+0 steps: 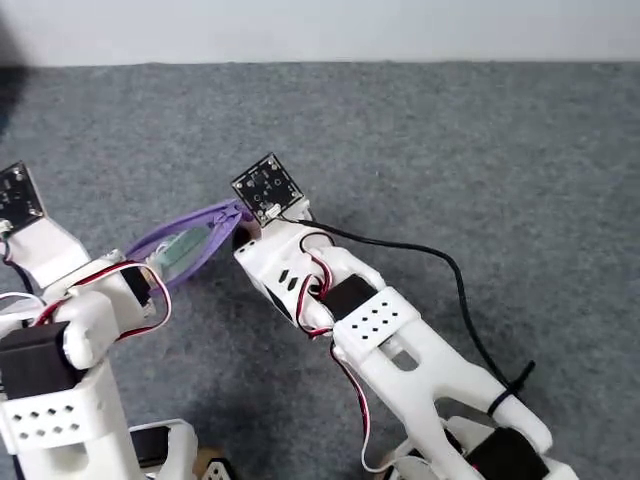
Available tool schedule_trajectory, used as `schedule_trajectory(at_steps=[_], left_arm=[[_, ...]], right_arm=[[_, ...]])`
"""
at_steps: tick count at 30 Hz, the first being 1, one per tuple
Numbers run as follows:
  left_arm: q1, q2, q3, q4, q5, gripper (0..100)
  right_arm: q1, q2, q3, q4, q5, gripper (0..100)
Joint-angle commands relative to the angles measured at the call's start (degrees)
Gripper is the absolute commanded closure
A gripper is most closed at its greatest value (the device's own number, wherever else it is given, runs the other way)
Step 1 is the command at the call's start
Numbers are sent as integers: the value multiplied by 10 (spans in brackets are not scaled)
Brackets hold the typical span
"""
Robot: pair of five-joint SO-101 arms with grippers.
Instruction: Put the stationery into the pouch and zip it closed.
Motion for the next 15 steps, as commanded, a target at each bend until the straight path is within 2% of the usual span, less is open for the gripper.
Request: schedule_trajectory(at_steps=[1, 8, 10, 15], left_arm=[[1, 2, -26, -14, 5, 988], [1, 2, -26, -14, 4, 988], [1, 2, -26, -13, 4, 988], [2, -3, -26, -9, 4, 988]], right_arm=[[10, -4, -6, -27, 25, 914], [11, -21, -5, -22, 40, 937], [11, -46, -3, -16, 40, 991], [21, -136, -3, 73, 38, 989]])
